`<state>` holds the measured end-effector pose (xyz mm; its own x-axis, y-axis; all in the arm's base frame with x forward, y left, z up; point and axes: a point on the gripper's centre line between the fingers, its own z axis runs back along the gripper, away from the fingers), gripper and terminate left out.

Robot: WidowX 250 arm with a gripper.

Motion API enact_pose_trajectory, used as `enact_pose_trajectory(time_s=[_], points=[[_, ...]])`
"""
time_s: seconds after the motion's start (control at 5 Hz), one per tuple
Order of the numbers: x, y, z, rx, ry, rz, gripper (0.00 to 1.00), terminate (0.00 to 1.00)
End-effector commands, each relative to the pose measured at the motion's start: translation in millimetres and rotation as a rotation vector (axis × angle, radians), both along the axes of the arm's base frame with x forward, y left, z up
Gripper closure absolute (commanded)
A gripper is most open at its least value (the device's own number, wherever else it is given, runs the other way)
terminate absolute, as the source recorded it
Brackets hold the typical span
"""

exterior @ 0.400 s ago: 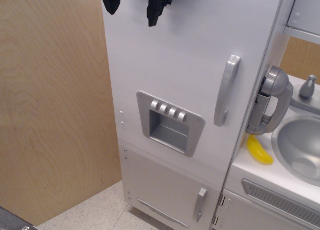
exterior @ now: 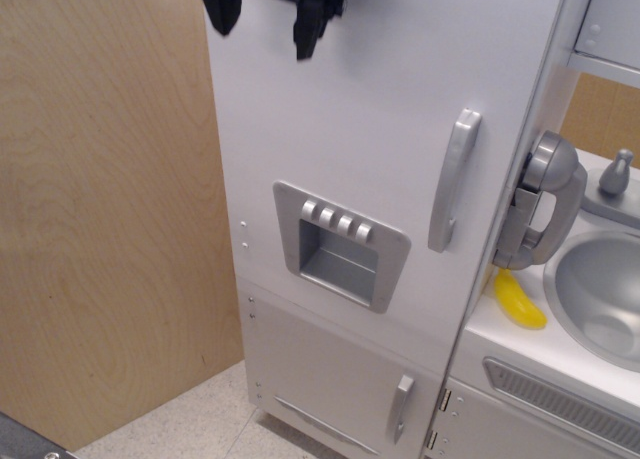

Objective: Open fridge

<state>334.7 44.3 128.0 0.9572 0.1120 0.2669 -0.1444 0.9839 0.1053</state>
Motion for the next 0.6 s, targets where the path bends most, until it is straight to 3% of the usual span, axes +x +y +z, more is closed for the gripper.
enact_pose_trajectory(time_s=[0.0,0.2,0.4], points=[[-22,-51,-2,-0.02,-0.061,-0.151,0.0,0.0],[-18,-72,-12,-0.03,-0.031,-0.177,0.0,0.0],[-3,-91,-22,-0.027,-0.071,-0.157,0.0,0.0]])
